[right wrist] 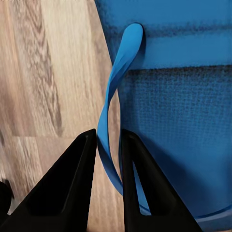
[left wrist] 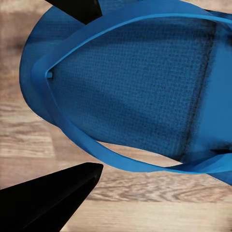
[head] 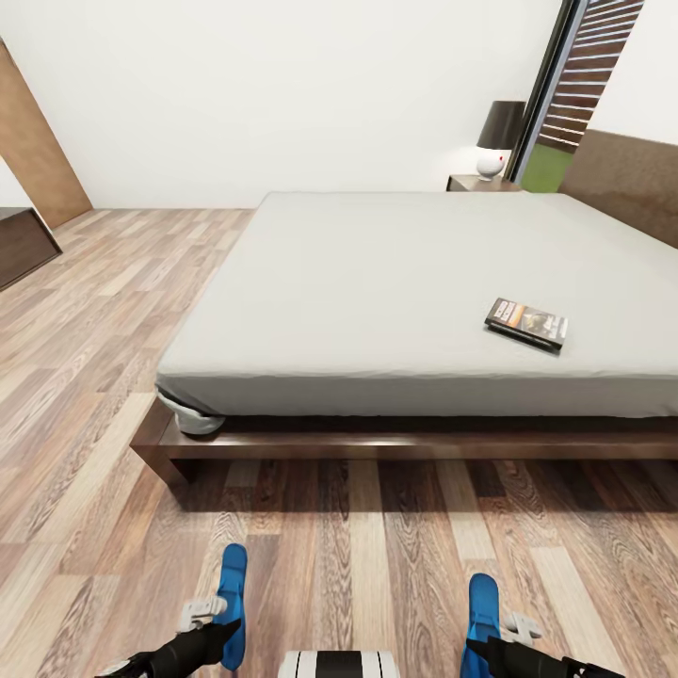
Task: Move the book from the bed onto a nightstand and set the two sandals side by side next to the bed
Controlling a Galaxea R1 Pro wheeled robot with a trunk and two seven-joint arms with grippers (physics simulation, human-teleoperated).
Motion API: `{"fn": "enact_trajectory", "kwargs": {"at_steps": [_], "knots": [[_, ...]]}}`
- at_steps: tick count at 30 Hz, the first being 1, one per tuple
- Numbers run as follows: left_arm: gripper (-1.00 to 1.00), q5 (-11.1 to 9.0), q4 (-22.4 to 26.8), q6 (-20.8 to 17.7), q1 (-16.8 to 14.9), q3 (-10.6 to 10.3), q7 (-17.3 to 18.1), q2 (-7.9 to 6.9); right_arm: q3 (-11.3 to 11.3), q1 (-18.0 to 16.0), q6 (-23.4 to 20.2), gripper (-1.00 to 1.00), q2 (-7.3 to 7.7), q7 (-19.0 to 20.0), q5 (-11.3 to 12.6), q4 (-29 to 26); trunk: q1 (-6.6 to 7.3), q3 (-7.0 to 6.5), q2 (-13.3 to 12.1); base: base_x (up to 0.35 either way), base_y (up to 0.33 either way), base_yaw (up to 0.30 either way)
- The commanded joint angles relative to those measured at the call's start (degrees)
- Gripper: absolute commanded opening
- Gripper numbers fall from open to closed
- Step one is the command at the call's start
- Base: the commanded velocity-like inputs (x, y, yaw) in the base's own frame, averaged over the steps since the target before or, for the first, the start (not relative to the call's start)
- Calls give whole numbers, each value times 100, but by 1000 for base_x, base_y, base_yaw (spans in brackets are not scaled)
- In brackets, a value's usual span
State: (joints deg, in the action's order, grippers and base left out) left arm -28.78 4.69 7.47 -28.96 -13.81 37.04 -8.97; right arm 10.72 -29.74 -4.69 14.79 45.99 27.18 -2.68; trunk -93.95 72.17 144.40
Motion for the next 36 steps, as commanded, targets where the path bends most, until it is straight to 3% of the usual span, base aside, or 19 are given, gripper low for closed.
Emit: {"fn": "enact_trajectory", "kwargs": {"at_steps": [1, 3, 4, 6, 8, 9, 12, 19, 24, 26, 27, 29, 30, 36], "knots": [[-100, -22, -2, -20, -28, -56, 11, -16, 35, -1, -59, -100, 2, 33, 68, -5, 1, 4, 2, 0, 0, 0], [-100, -22, 36, -325, -73, -54, 3, -90, 32, 1, -59, -100, -1, 33, 68, -3, 1, 4, 2, 0, 0, 0], [-100, -20, 376, -899, -168, -52, -7, -211, 30, 1, -59, -100, 1, 33, 68, -3, 1, 4, 2, 0, 0, 0], [-100, -16, 829, -1366, -218, -52, -111, -347, 28, 2, -59, -100, 0, 33, 70, -4, 1, 4, 2, 0, 0, 0], [-100, -18, 1042, -1575, -229, -48, -296, -446, 27, 0, -59, -100, 2, 33, 73, -5, 1, 4, 2, 0, 0, 0], [-100, -18, 1346, -1817, -240, -45, -661, -541, 27, -1, -59, -100, 4, 33, 76, -1, 1, 4, 2, 0, 0, 0], [-100, -14, 1863, -2213, -247, -43, -1255, -606, 22, 1, -59, -100, 6, 33, 79, 1, 1, 4, 2, 0, 0, 0], [-100, -7, 2291, -2479, -250, -43, -2006, -624, 10, -2, -59, -100, 7, 33, 86, -2, 1, 4, 2, 0, 0, 0], [-100, -5, 2347, -2494, -250, -51, -2168, -603, -16, 0, -58, -100, 37, 33, 92, -6, 1, 4, 2, 0, 0, 0], [-100, -5, 2350, -2495, -249, -51, -2177, -587, -58, 2, -69, -100, 157, 51, 102, -40, 1, 4, 2, 0, 0, 0], [-100, -5, 2351, -2495, -250, -52, -2182, -576, -90, -1, -140, -100, 467, 87, 123, -99, 1, 4, 2, 0, 0, 0], [-100, -5, 2352, -2496, -250, -56, -2180, -573, -123, -4, -273, -100, 797, 105, 171, -230, 1, 4, 2, 0, 0, 0], [-100, -5, 2352, -2496, -249, -58, -2179, -572, -140, -4, -501, -100, 1047, 159, 262, -440, 1, 4, 2, 0, 0, 0], [-100, -5, 2352, -2491, -251, -60, -2180, -562, -171, -5, -2193, -100, 1579, 1249, 1046, -1307, 1, 4, 2, 0, 0, 0]]}}
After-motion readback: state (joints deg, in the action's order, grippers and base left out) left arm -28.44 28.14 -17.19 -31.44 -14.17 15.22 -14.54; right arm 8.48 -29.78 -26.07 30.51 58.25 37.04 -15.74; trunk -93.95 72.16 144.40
